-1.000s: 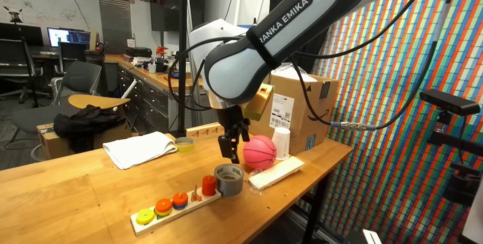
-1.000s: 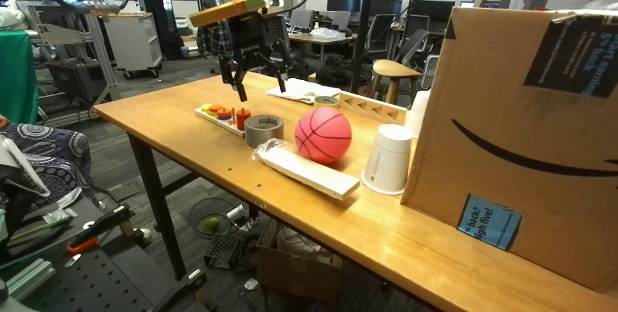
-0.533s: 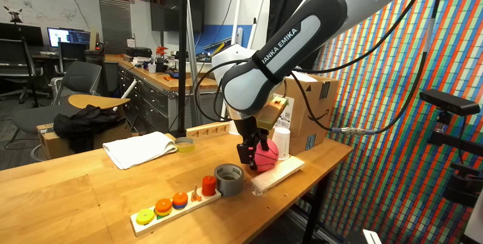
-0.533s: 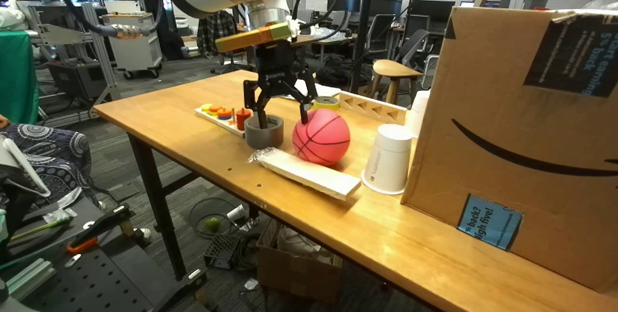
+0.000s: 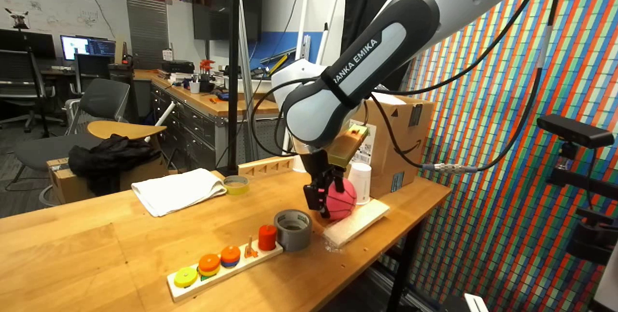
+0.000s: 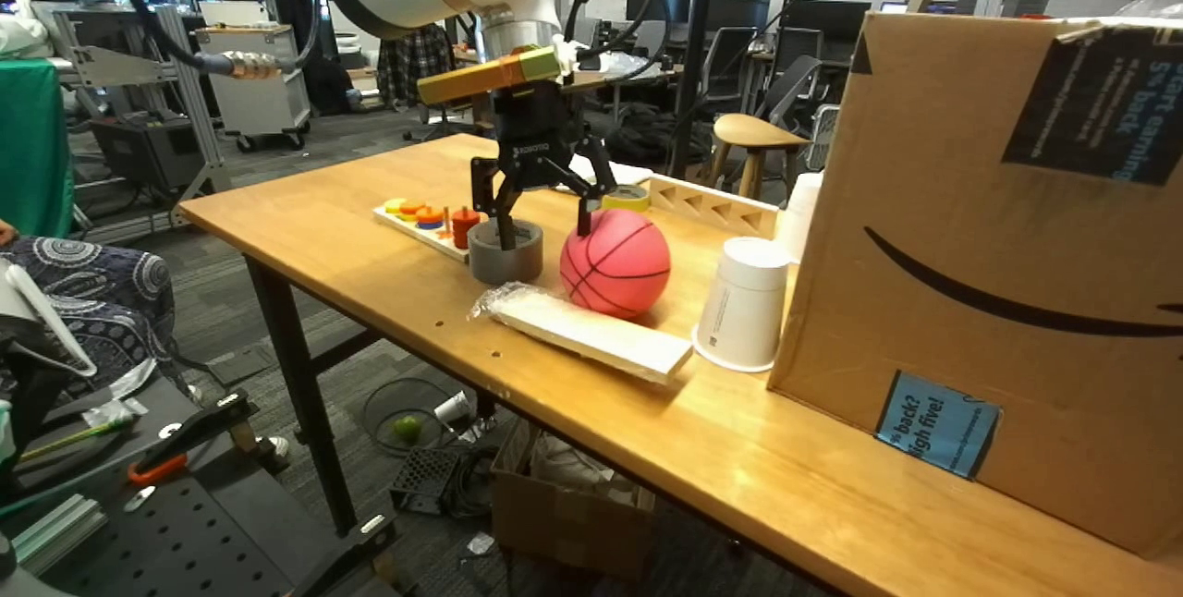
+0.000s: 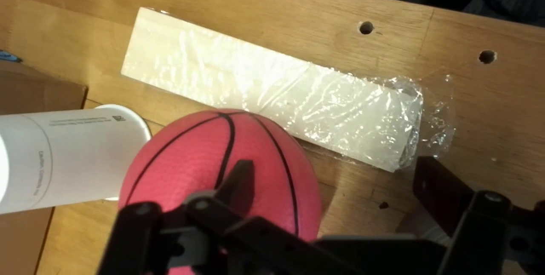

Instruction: Roll the ball up and down the table

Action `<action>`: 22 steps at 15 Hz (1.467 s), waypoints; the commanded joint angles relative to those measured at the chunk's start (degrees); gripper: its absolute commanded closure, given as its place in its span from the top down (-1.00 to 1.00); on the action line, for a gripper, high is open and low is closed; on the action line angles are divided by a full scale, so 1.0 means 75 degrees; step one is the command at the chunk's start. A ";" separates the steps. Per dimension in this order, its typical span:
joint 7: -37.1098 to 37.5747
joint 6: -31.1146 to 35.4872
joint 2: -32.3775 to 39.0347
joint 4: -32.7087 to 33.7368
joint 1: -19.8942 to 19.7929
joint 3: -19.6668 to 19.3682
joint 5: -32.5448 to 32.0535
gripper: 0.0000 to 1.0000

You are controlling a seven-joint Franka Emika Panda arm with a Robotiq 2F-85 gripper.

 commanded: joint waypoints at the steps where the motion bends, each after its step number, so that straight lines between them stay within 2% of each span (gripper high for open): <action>1: -0.0009 0.0011 0.0154 0.0229 0.0186 0.0172 0.0098 1.00; 6: -0.0174 0.0130 0.0570 0.0842 0.0426 0.0438 0.0133 1.00; 12: -0.0542 0.0102 0.1157 0.1852 0.0357 0.0338 0.0220 1.00; 18: -0.0666 0.0309 0.0910 0.1751 0.0448 0.0384 0.0147 1.00; 22: -0.0601 0.0754 0.0061 0.1127 0.0598 0.0473 -0.0148 1.00</action>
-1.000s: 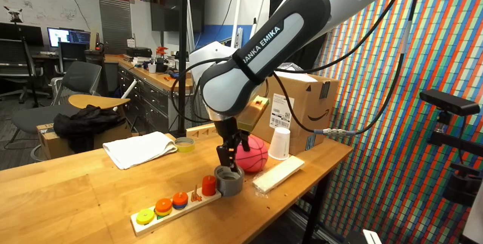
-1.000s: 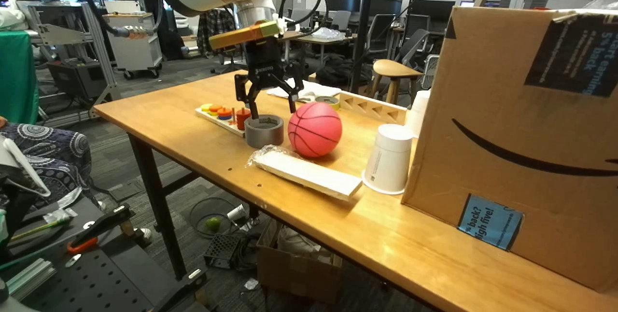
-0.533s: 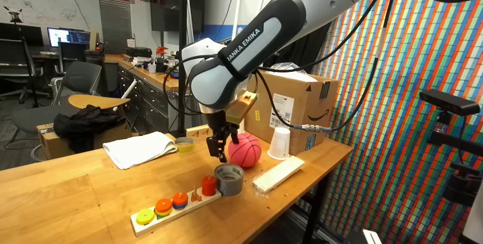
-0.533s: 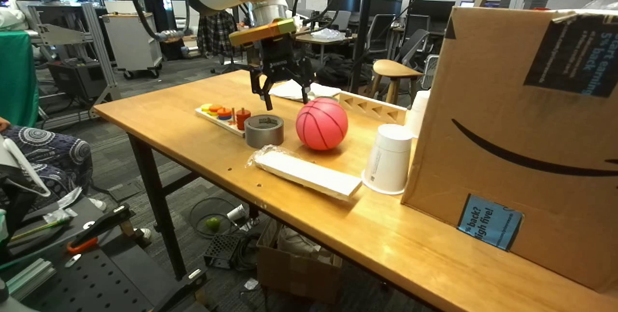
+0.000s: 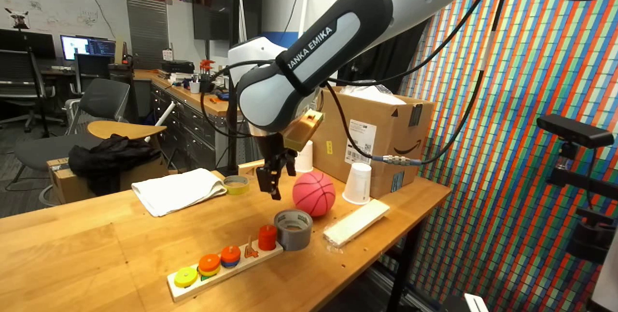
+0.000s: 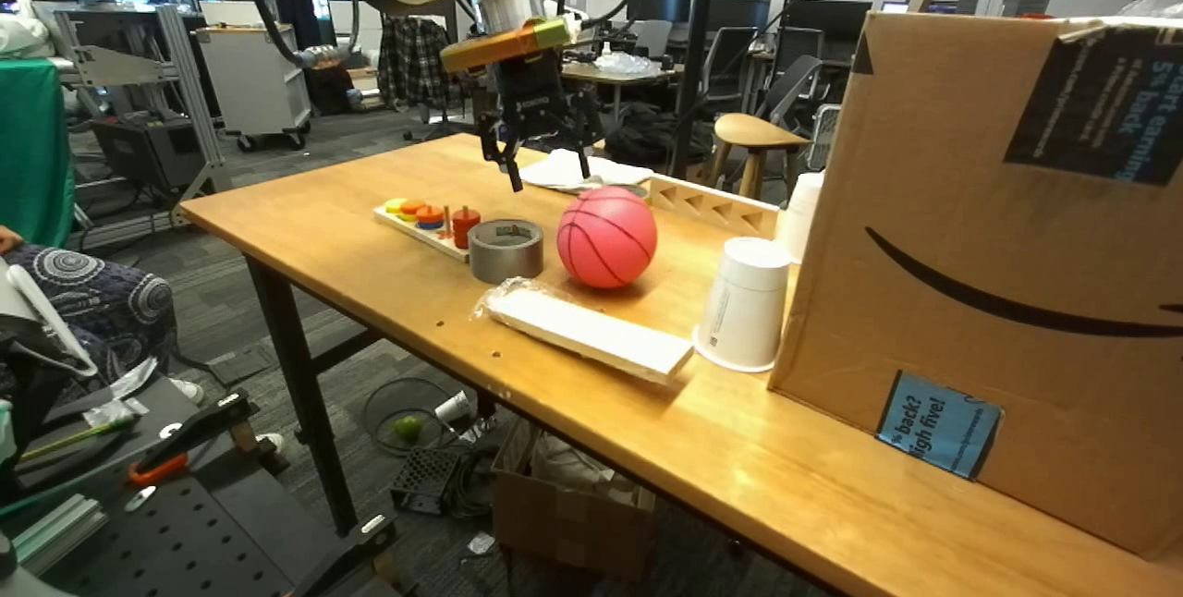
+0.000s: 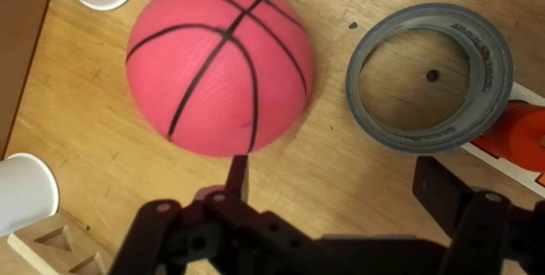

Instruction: Roll the ball up and down the table

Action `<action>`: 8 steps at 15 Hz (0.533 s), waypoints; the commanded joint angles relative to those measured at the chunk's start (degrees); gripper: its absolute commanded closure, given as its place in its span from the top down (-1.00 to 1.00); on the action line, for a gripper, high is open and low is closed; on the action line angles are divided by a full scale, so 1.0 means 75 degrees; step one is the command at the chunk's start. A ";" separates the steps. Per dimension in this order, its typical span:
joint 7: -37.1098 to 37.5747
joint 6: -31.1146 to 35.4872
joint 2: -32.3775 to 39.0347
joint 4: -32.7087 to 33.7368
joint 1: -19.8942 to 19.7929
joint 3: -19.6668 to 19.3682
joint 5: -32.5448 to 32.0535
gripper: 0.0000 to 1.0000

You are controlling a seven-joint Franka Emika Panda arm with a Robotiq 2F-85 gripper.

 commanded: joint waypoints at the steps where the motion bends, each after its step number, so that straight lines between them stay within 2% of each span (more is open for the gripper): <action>1: -0.0081 0.0395 -0.1041 -0.0707 0.0134 0.0074 -0.0255 1.00; 3: -0.0028 0.0322 -0.1404 -0.0960 0.0165 0.0132 -0.0241 1.00; 8: 0.0429 -0.0611 -0.2074 -0.1573 0.0094 0.0141 -0.0304 1.00</action>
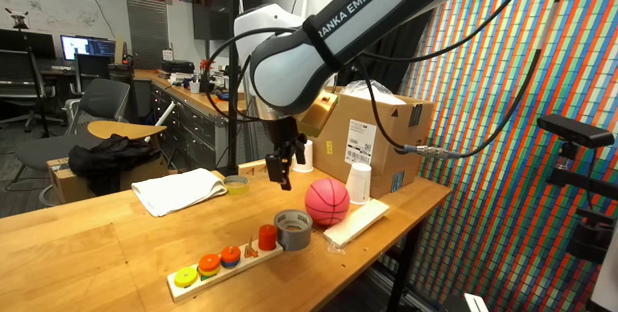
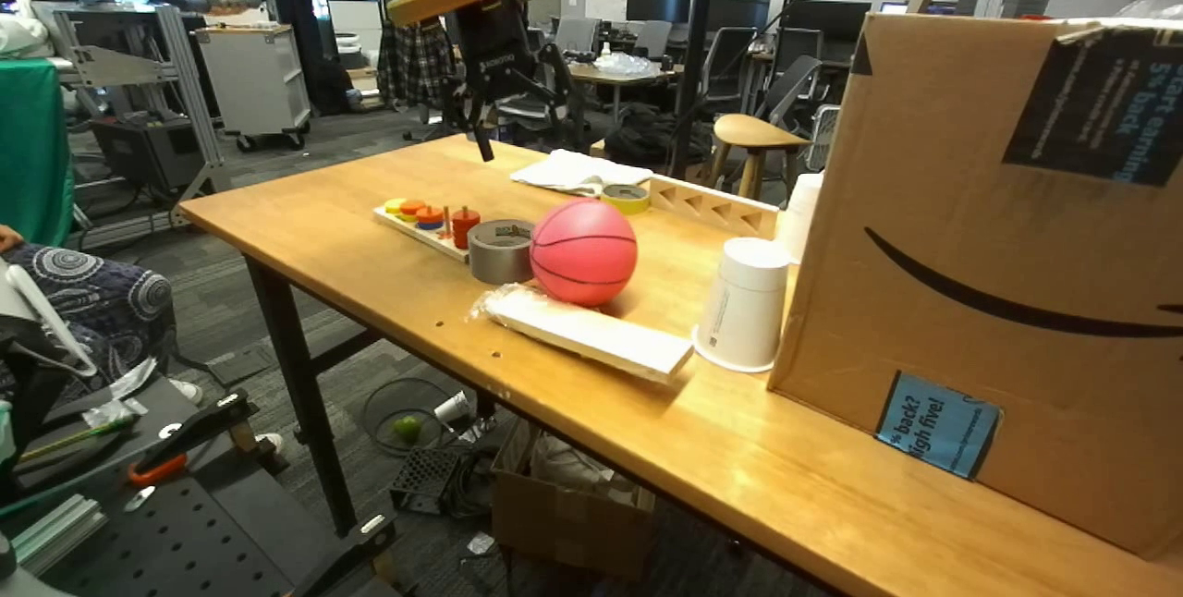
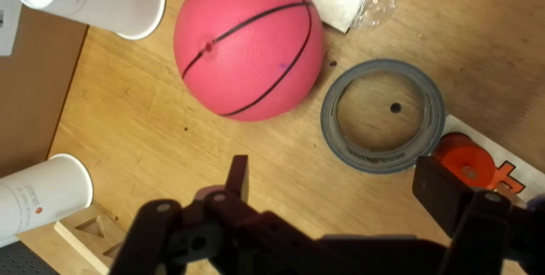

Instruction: Roll the ball up and down the table

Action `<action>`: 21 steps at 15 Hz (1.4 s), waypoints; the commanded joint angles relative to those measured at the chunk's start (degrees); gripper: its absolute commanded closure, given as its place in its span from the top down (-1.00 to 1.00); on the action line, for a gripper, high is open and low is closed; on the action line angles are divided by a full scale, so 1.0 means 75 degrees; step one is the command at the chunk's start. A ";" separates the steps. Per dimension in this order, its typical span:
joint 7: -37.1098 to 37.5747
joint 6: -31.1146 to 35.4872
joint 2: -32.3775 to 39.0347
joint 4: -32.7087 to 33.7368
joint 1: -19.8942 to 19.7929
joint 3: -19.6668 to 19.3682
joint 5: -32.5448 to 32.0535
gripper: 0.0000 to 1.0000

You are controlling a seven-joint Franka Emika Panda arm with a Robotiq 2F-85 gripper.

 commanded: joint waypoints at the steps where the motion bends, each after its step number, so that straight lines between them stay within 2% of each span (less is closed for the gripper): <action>1: 0.0390 -0.0472 -0.0657 -0.0645 -0.0072 -0.0019 -0.0184 1.00; 6: 0.0739 -0.1003 -0.0892 -0.1208 -0.0322 -0.0189 -0.0194 1.00; 13: 0.0834 -0.0981 -0.0525 -0.1553 -0.0571 -0.0361 -0.0111 1.00; 21: 0.0572 -0.0841 0.0178 -0.1378 -0.0304 -0.0113 0.0355 1.00</action>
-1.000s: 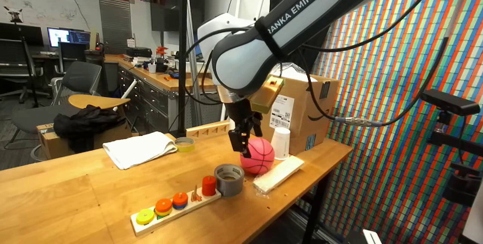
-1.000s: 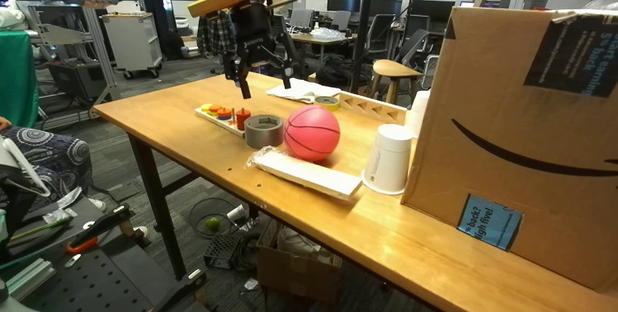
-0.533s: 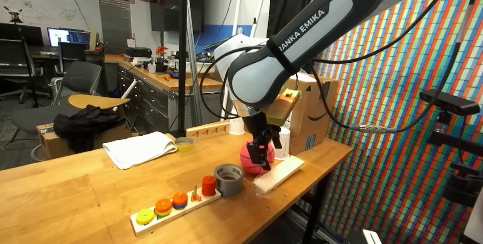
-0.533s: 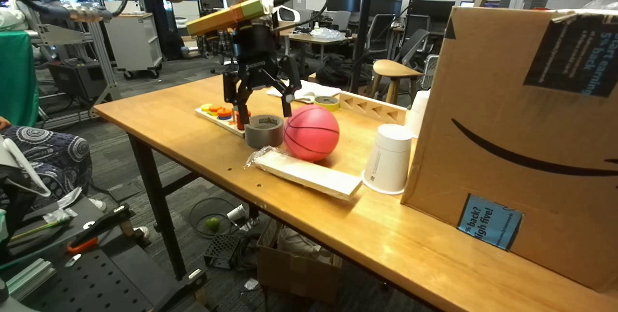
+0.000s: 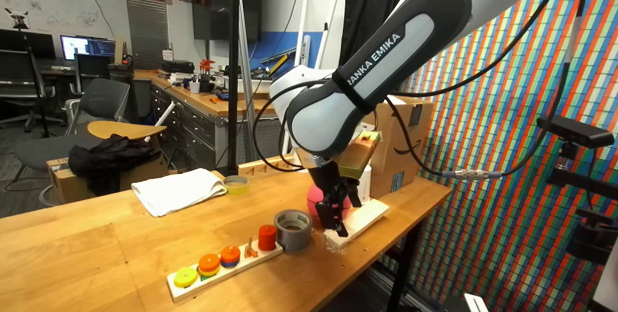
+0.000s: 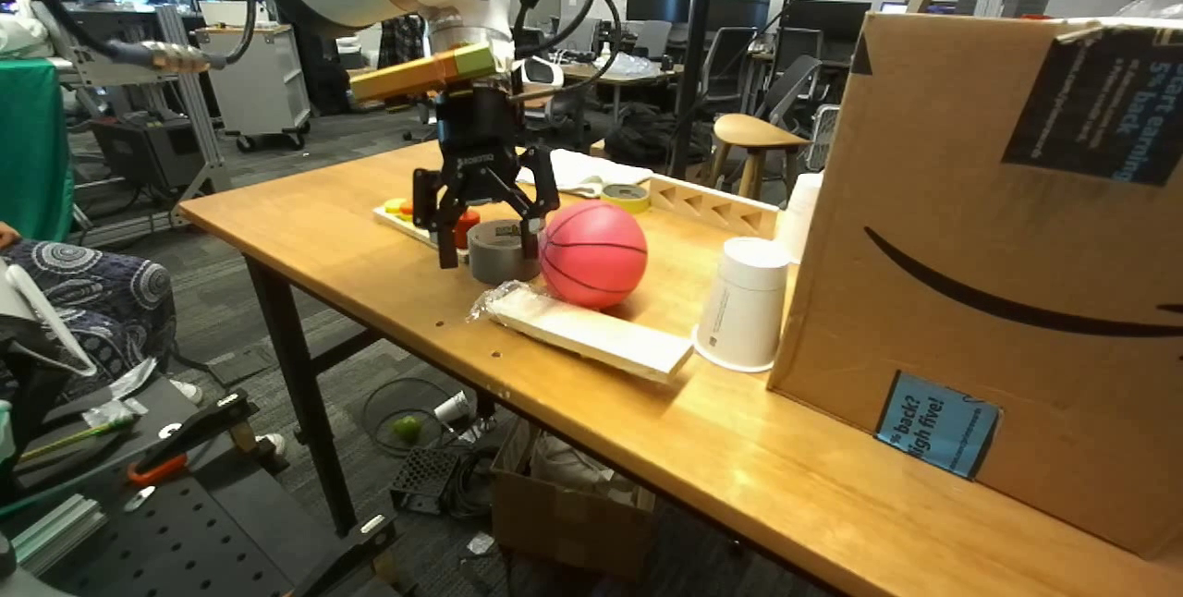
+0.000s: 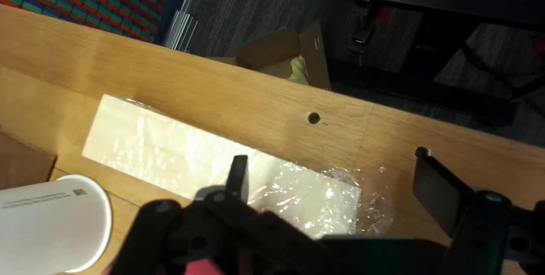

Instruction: Roll the ball up and down the table

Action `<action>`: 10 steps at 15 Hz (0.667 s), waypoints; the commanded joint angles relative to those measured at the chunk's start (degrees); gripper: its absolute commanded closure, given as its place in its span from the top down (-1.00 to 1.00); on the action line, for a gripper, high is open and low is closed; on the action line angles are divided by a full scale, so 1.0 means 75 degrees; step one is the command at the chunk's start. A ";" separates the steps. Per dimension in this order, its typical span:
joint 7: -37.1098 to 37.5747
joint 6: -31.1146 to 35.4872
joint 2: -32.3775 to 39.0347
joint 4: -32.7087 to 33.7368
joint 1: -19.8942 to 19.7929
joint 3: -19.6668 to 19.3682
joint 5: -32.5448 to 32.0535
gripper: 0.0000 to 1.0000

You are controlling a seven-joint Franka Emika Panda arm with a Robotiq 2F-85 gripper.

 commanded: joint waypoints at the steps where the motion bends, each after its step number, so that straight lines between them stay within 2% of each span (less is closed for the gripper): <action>1: -0.0163 0.0144 0.0318 0.0222 0.0202 0.0165 0.0243 1.00; 5: -0.0268 0.0464 0.0679 0.0487 0.0225 0.0167 0.0172 1.00; 10: -0.0411 0.0539 0.1201 0.0976 0.0052 -0.0103 0.0081 1.00</action>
